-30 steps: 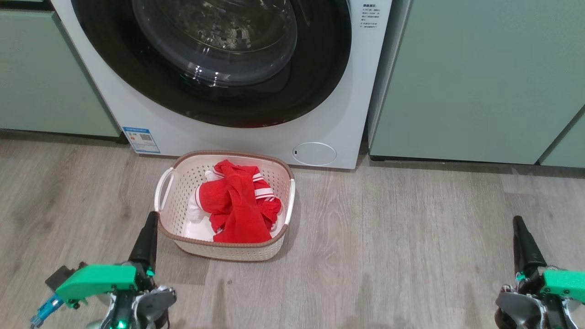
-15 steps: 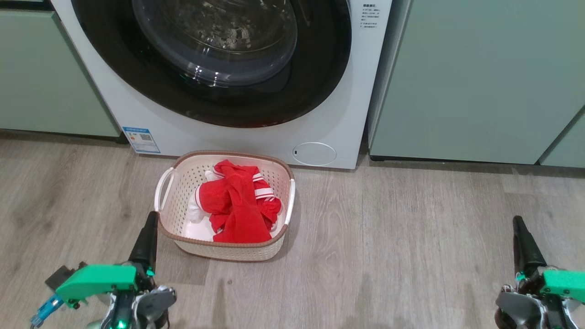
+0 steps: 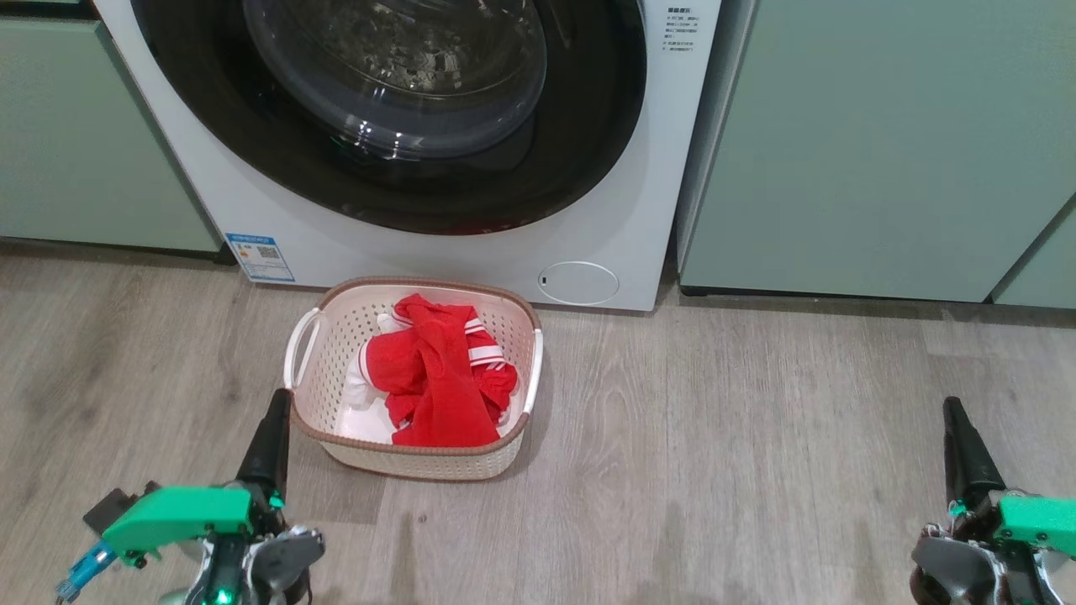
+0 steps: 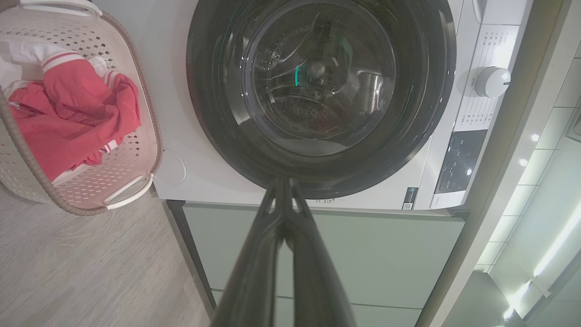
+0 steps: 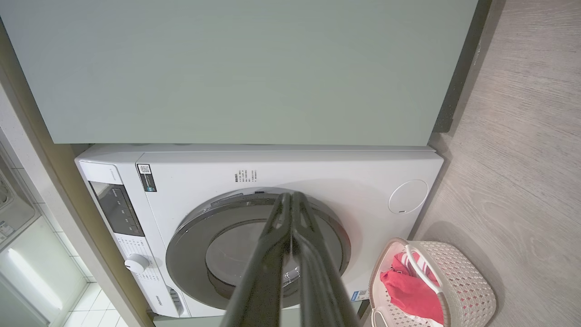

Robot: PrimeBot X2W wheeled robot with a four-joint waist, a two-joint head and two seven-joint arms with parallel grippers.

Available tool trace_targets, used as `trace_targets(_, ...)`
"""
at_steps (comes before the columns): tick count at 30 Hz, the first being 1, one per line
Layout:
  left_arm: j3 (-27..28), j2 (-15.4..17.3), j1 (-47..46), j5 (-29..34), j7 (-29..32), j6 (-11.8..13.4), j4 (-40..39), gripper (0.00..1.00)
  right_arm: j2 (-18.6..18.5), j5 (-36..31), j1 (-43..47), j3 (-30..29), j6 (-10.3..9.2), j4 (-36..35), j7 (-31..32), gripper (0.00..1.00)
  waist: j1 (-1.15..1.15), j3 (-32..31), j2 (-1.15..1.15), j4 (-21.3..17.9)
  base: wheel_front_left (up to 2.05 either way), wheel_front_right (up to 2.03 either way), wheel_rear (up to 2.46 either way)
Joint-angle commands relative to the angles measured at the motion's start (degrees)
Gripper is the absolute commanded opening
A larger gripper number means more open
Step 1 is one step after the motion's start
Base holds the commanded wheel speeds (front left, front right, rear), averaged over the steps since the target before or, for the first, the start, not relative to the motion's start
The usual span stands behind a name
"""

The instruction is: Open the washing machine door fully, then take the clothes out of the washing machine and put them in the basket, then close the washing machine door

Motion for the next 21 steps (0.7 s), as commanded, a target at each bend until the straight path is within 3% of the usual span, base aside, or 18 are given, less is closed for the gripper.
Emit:
trace_targets(1,1.83,0.27,-3.15,-0.30,0.36,0.04,-2.05,0.00,-0.04,0.35,-2.72,1.07,-0.03,-2.38,0.34,0.00,0.00,0.00,0.00,0.00,0.00,0.00,0.00)
trace_targets(21,1.83,0.27,-3.15,-0.30,0.36,0.04,-2.05,0.00,-0.04,0.35,-2.72,1.07,-0.03,-2.38,0.33,0.00,0.00,0.00,0.00,0.00,0.00,0.00,0.00)
